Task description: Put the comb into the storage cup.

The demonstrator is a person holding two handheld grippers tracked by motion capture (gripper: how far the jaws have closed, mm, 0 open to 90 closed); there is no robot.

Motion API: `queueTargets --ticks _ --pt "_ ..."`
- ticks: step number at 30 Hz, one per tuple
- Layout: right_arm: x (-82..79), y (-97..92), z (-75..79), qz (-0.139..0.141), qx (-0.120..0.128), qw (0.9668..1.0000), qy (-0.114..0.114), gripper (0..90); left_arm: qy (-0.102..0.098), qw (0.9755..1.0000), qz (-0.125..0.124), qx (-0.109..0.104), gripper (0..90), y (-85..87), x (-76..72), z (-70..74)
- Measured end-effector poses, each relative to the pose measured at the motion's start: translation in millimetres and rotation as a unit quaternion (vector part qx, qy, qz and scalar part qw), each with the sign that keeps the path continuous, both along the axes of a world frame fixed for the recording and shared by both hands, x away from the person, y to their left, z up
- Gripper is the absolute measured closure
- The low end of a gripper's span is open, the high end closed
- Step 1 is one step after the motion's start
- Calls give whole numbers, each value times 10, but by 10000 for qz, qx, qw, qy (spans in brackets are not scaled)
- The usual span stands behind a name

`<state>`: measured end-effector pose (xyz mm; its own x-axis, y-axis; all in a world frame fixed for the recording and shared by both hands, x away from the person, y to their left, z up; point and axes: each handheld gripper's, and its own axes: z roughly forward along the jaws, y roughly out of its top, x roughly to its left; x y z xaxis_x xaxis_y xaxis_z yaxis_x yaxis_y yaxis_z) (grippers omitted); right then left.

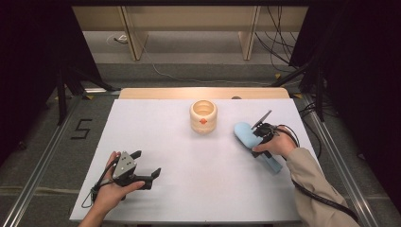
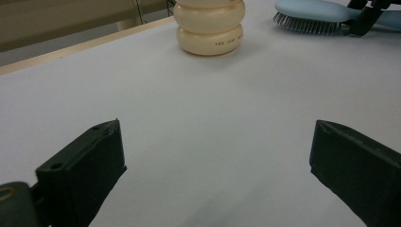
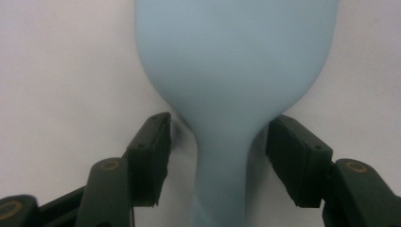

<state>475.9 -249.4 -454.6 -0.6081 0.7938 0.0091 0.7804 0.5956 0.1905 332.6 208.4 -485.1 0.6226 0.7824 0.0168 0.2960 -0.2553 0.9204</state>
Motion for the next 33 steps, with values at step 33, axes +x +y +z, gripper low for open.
queueTargets --ticks 33 --pt "38 83 19 -314 -223 9992 93 694 30 10000 -21 8 37 -8 -3 -10"
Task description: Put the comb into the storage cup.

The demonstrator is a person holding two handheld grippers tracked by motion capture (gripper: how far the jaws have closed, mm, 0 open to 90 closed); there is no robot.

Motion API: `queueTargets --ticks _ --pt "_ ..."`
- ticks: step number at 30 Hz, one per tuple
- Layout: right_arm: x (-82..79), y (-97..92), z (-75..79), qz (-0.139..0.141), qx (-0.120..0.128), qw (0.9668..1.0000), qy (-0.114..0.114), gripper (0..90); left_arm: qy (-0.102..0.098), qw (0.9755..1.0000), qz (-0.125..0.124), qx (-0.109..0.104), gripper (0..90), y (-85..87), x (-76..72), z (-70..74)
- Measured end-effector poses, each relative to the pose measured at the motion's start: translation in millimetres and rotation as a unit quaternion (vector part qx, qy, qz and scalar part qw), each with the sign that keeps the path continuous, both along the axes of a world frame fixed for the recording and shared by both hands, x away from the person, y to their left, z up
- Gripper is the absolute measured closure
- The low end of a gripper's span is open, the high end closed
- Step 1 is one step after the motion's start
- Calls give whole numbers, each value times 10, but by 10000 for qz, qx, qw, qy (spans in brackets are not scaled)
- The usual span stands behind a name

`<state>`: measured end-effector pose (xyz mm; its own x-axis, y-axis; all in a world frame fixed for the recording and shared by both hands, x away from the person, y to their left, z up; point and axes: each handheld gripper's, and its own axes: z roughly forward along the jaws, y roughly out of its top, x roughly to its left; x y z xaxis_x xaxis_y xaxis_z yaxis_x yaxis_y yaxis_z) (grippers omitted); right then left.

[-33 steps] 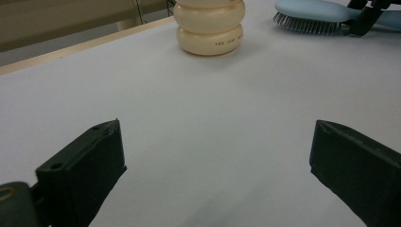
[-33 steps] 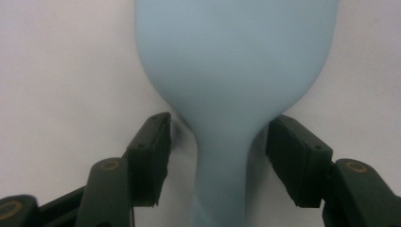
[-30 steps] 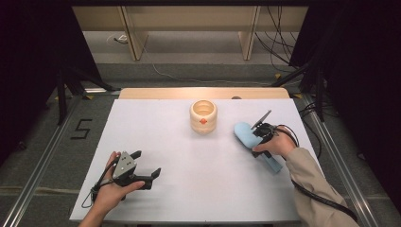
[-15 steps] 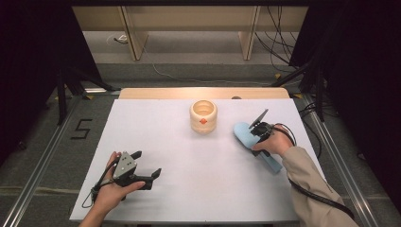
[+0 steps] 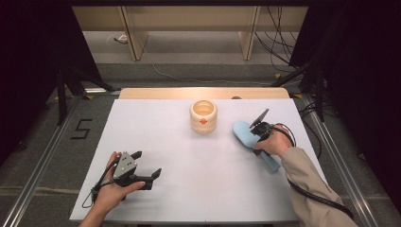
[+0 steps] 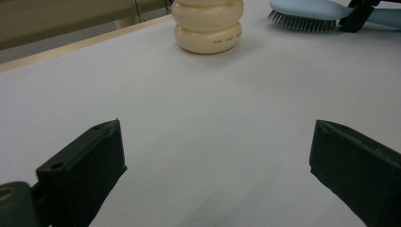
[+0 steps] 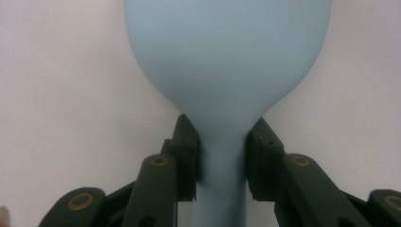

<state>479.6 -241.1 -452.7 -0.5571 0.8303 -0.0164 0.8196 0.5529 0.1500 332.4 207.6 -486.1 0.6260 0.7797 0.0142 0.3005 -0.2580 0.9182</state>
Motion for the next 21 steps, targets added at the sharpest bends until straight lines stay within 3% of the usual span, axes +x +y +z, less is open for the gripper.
queueTargets --ticks 7,21 --pt "-23 -15 8 -206 124 9997 2 699 2 10000 6 -3 38 0 1 -1" --pt "-67 -99 7 -314 438 9984 -157 700 3 10000 12 -6 42 3 3 -5"
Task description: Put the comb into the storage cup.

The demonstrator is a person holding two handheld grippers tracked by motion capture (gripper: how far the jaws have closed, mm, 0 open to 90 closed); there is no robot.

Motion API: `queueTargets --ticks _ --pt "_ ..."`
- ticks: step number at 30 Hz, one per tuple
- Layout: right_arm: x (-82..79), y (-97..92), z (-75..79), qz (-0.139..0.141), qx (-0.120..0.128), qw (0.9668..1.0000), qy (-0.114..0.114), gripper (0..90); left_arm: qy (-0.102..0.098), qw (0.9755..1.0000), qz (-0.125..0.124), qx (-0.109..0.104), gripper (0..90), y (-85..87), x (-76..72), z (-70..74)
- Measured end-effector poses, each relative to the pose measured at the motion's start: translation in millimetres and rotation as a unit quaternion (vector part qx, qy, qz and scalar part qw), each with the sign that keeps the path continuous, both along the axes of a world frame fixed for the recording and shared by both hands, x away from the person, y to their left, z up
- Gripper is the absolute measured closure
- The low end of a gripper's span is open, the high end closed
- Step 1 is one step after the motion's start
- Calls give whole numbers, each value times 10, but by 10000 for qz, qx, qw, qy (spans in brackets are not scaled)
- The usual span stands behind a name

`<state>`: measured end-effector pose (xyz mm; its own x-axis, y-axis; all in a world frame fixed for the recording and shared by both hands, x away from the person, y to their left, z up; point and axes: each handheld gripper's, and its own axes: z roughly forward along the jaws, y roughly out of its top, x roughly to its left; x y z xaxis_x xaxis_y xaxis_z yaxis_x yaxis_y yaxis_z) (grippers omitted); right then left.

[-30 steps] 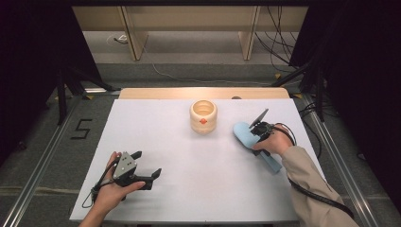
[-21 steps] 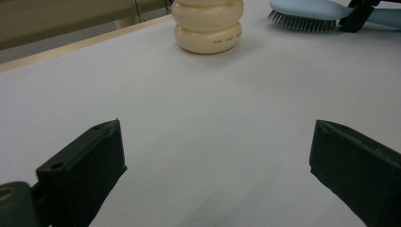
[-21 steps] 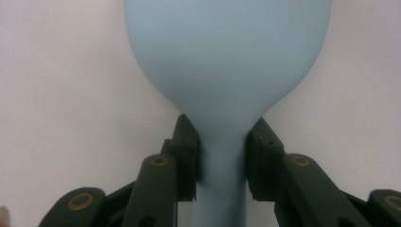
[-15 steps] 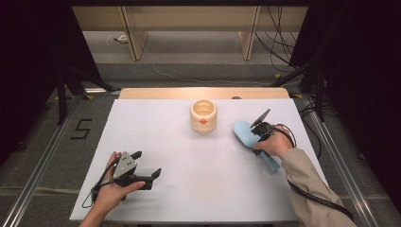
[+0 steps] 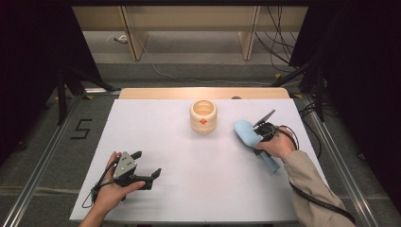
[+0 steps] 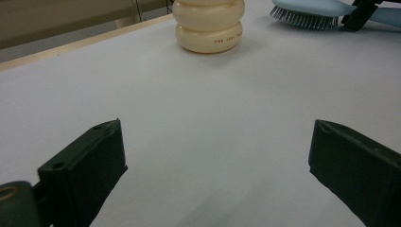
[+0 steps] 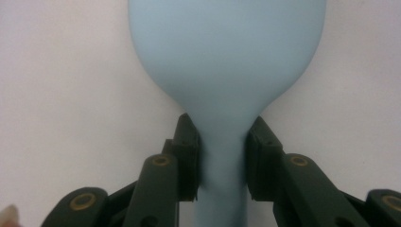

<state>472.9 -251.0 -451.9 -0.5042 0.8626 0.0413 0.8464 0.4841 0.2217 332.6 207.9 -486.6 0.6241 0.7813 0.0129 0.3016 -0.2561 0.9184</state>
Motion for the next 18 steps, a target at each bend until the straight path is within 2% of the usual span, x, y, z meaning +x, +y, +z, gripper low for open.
queueTargets --ticks 5,11,18 --pt "-30 -20 18 -77 143 9998 -99 701 1 10000 -6 7 43 -1 0 1" --pt "-74 -62 75 -238 358 9983 -384 701 0 10000 0 12 44 1 0 1" --pt "-109 -68 116 -282 494 9969 -542 701 2 10000 5 13 45 2 1 0"
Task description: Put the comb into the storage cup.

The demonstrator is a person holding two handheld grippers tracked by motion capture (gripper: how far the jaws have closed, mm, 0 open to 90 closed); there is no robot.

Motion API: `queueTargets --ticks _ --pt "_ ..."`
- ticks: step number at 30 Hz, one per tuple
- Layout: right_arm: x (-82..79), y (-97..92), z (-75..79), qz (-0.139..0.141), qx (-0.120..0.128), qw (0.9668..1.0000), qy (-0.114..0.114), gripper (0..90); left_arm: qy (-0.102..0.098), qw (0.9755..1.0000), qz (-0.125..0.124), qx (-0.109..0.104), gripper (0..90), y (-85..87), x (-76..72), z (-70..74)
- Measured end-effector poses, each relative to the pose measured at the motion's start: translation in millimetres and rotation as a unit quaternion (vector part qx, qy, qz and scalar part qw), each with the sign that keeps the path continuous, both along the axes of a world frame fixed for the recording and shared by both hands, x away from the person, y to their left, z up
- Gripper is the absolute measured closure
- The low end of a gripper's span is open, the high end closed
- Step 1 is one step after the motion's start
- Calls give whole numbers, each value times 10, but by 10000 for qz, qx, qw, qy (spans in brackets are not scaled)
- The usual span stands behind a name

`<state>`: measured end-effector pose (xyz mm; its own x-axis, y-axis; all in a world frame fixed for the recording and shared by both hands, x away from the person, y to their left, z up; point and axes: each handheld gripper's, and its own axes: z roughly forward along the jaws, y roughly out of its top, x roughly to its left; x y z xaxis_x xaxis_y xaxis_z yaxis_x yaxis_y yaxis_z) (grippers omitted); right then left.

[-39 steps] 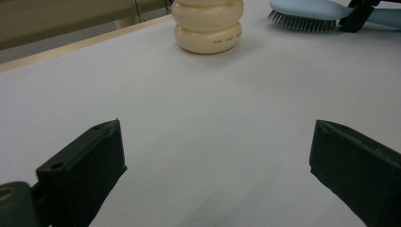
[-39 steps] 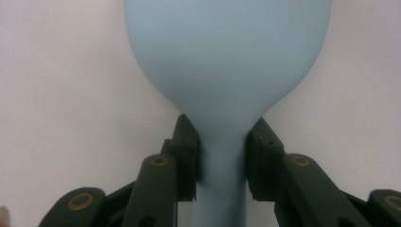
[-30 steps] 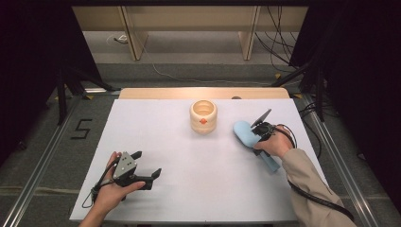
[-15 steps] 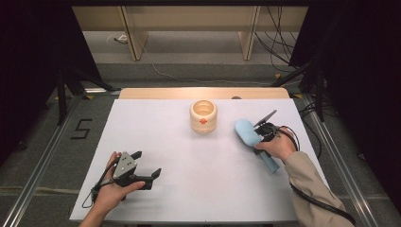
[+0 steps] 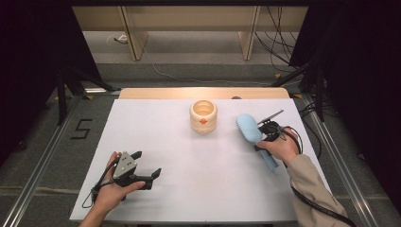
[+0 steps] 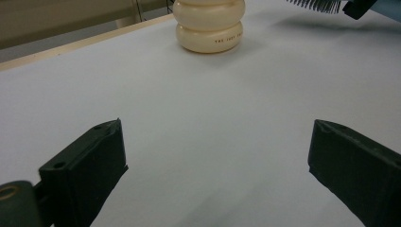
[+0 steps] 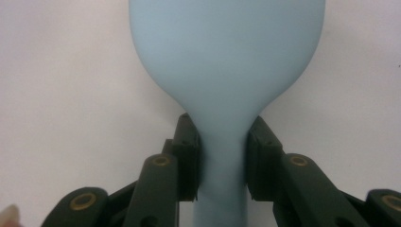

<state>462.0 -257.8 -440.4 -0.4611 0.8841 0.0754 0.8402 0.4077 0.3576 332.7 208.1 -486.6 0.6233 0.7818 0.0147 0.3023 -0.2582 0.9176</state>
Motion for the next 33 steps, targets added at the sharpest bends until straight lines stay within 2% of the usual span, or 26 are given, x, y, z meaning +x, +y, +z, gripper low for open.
queueTargets --ticks 4,10,17,28,33 --pt "-30 -2 20 -73 175 9997 -147 701 -4 10000 8 -6 46 1 0 0" --pt "-49 -12 48 -122 239 9990 -368 701 -3 10000 9 -7 46 3 -1 -1" --pt "-68 -35 73 -172 329 9980 -517 701 -15 10000 16 -5 47 4 -3 4" --pt "-114 -16 149 -225 649 9934 -916 701 -21 10000 32 -24 47 5 -4 7" --pt "-130 0 166 -222 710 9924 -984 701 -23 10000 32 -25 47 3 -5 8"
